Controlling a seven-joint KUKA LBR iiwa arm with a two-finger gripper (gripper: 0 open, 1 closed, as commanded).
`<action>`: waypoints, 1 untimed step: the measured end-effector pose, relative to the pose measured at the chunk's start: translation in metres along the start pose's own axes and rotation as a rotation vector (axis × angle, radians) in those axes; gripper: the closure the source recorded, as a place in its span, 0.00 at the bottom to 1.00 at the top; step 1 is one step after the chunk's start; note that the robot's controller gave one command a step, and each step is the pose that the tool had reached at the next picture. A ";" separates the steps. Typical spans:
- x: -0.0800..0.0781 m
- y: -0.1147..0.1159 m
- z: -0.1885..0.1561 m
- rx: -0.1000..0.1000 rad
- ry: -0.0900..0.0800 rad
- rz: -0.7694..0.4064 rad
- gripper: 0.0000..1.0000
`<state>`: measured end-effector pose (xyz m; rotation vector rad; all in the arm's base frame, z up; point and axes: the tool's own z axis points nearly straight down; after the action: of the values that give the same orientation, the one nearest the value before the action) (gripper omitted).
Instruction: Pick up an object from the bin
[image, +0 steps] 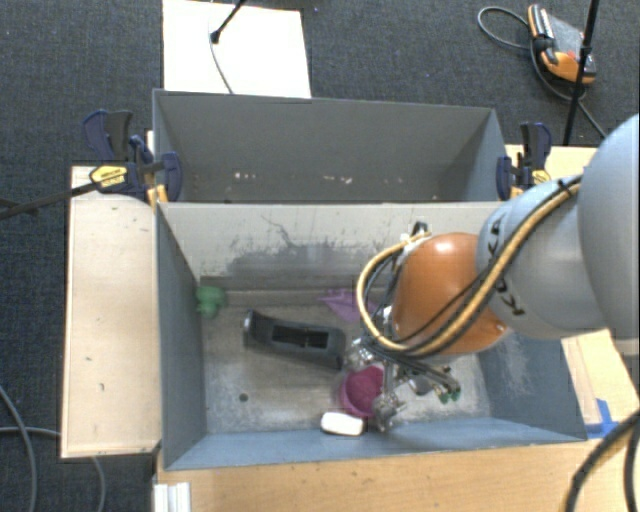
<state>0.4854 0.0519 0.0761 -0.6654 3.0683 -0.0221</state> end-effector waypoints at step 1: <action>0.000 0.000 0.000 0.000 0.000 -0.001 1.00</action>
Offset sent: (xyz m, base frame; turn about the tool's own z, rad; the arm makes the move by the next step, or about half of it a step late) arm 0.0081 0.0089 0.1411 -0.0196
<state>0.4854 0.0519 0.0761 -0.6669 3.0679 -0.0220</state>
